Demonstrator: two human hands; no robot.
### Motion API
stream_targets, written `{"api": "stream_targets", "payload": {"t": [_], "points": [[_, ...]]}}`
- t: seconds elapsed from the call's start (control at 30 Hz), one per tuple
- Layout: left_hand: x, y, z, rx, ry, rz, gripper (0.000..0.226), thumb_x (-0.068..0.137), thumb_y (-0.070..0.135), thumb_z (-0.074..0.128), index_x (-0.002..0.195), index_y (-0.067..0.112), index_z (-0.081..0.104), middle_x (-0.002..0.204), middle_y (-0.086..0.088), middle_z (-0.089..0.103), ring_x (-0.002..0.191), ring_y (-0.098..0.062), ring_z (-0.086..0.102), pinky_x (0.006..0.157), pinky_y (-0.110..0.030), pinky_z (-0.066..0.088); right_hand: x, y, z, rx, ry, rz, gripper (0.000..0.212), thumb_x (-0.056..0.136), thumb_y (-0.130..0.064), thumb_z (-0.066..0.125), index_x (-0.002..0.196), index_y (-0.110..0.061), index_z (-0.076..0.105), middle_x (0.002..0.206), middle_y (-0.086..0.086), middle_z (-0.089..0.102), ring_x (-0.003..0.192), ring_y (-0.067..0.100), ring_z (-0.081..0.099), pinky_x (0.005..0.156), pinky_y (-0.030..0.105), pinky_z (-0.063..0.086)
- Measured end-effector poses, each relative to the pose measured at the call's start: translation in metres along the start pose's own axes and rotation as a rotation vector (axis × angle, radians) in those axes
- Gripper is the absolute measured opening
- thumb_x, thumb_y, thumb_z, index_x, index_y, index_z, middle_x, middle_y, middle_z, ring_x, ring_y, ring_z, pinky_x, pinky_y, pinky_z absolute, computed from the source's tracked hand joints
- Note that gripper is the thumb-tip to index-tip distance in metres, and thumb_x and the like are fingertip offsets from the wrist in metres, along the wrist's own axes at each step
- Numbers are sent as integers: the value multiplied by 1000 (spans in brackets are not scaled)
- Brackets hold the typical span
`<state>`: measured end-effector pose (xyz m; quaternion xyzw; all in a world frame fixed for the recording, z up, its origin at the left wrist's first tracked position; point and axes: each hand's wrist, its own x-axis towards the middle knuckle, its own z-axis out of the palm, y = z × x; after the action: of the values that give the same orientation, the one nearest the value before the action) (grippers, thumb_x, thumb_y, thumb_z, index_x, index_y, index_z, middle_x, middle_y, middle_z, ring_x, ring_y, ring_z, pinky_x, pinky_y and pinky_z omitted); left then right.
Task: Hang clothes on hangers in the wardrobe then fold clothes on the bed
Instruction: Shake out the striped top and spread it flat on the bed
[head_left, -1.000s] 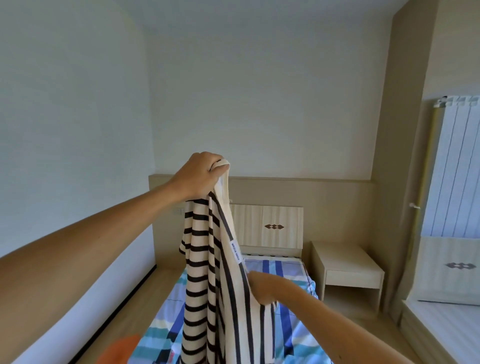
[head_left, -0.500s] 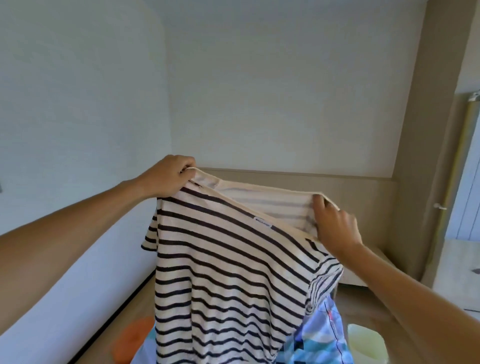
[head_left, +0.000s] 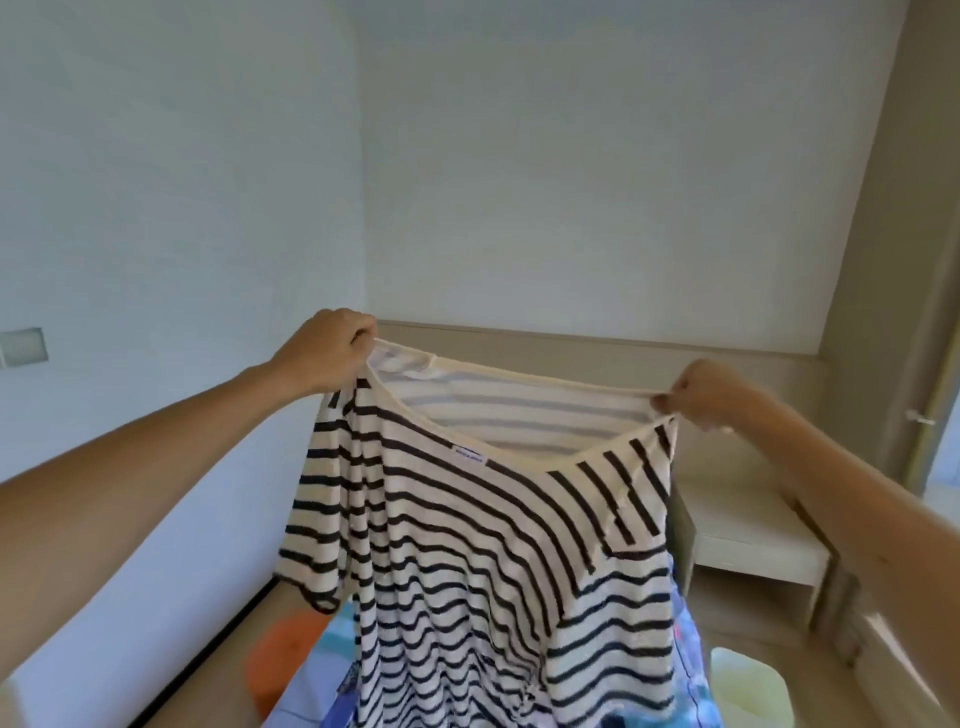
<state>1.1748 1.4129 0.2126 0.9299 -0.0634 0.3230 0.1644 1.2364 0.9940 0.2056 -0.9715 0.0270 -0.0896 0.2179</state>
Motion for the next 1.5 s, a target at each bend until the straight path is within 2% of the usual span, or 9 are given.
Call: {"api": "stream_targets", "payload": {"t": [0.1,0.23,0.43,0.63,0.87,1.03,1.13,1.3,1.5], "points": [[-6,-5,3,-271,-23,-157,29,88,14,40,61,12,31,60,-7,32,60,-23,30,61,-36,25,-7,-12,-4,-48,168,-40,36,96,-43,55,115,-15,67,112,14,68,104,36,64,89,44,54],[-15,5,8,-798,-107,-401,30,93,15,43,63,18,39,60,3,39,58,-17,39,61,-31,34,-20,-34,-1,770,17,42,20,101,-12,43,108,-11,61,89,12,64,76,26,62,62,36,54],[-27,9,10,-966,-340,-322,40,99,18,50,61,23,59,63,8,55,61,-11,52,51,-17,42,-23,-48,-3,884,-12,33,26,103,-34,49,103,-9,58,91,10,63,84,26,62,83,40,53],[-31,13,1,-517,-563,-237,27,87,36,75,101,13,73,94,-4,72,86,-14,65,77,-27,44,-29,-58,-15,653,0,-338,41,100,-40,54,83,-6,69,76,4,71,60,16,67,57,26,54],[-24,16,12,-442,90,-451,35,85,33,58,70,1,59,70,-9,56,68,-26,53,66,-32,36,-15,-38,-20,-60,71,-636,18,90,-23,69,77,-15,60,70,1,58,69,20,55,62,31,39],[-24,23,5,-326,140,-448,33,86,23,49,58,18,32,61,-2,41,63,-24,42,61,-32,27,-5,-13,-8,-405,57,-533,25,84,7,50,94,-12,63,93,2,54,97,27,55,75,30,35],[-27,25,8,-472,44,-453,26,96,12,45,81,-1,30,64,2,41,63,-18,40,54,-29,26,-5,-3,-6,119,-63,-381,27,80,15,43,71,-6,57,73,12,53,78,27,52,64,32,36],[-39,18,5,-499,-182,-345,27,105,26,44,95,17,67,93,-6,66,90,-25,61,75,-32,46,-18,8,2,911,-206,-133,26,89,5,36,92,-3,60,83,12,54,73,25,54,69,36,48],[-40,7,-31,-275,-378,42,55,66,70,78,91,26,56,76,-1,58,66,-12,47,63,-26,39,-32,31,-17,987,-572,-414,22,83,-12,60,105,-7,60,95,13,62,85,25,63,76,34,54]]}}
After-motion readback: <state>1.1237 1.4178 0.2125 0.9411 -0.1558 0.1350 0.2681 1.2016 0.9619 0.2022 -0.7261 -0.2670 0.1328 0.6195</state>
